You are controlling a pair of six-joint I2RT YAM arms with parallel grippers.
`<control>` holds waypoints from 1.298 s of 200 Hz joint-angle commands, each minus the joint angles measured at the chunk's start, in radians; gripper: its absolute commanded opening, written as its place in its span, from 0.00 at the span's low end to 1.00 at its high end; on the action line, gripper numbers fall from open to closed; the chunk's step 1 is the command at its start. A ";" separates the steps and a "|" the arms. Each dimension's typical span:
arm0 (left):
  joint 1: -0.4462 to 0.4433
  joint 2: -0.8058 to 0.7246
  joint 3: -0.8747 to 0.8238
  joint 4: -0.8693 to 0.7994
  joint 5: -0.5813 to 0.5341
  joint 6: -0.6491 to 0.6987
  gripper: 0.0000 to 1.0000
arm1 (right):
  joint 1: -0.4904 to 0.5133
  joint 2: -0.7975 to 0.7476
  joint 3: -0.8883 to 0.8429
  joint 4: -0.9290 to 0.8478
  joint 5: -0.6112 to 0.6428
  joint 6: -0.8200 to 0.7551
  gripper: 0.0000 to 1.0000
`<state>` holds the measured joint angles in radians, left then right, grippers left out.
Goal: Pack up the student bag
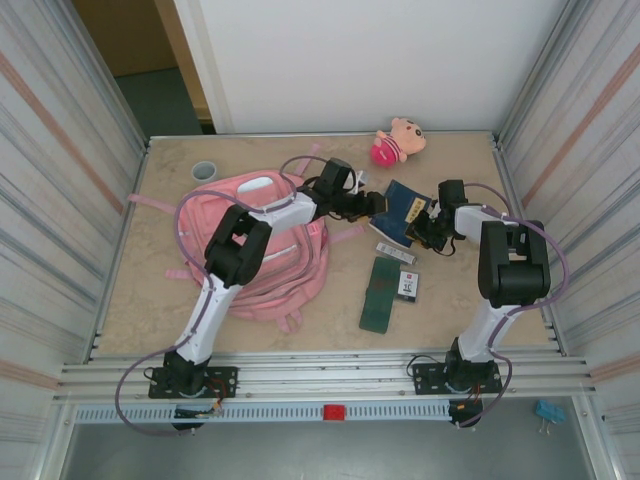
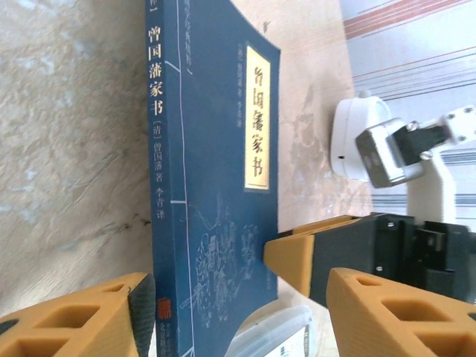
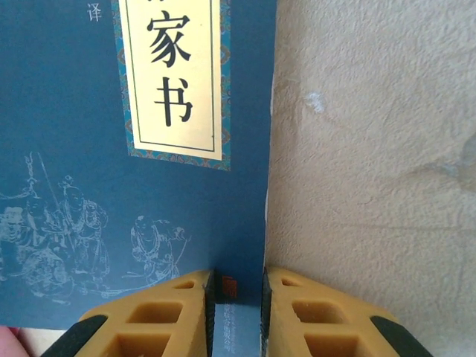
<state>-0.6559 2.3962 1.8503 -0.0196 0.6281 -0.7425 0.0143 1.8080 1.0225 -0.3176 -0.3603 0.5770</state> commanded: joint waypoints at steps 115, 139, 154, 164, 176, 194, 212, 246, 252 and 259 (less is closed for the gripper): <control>0.012 -0.007 0.020 -0.080 -0.002 0.078 0.62 | 0.061 0.058 0.052 -0.158 0.080 0.006 0.11; 0.003 0.025 0.059 -0.074 0.017 0.061 0.60 | 0.062 0.056 0.045 -0.131 0.049 0.014 0.12; -0.005 0.039 0.081 -0.070 0.023 0.056 0.58 | 0.063 0.054 0.044 -0.113 0.033 0.020 0.11; -0.012 0.047 0.096 -0.070 0.024 0.052 0.57 | 0.065 0.054 0.044 -0.106 0.027 0.026 0.11; -0.017 0.058 0.113 -0.075 0.022 0.052 0.55 | 0.064 0.050 0.048 -0.103 0.026 0.030 0.11; -0.022 0.070 0.141 -0.094 0.011 0.064 0.40 | 0.064 0.037 0.053 -0.101 0.029 0.032 0.11; -0.026 0.072 0.161 -0.124 -0.019 0.091 0.25 | 0.059 0.013 0.053 -0.095 0.018 0.037 0.12; -0.040 0.071 0.219 -0.200 -0.080 0.172 0.07 | 0.043 -0.057 0.039 -0.074 0.010 0.047 0.16; -0.040 0.060 0.218 -0.208 -0.094 0.183 0.04 | 0.039 -0.074 0.036 -0.073 0.010 0.049 0.17; -0.040 0.043 0.214 -0.215 -0.107 0.198 0.02 | 0.033 -0.098 0.033 -0.072 0.011 0.051 0.19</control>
<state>-0.6720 2.4592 2.0239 -0.1963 0.5568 -0.6224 0.0551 1.7988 1.0702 -0.3954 -0.3183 0.6086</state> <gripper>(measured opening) 0.126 0.170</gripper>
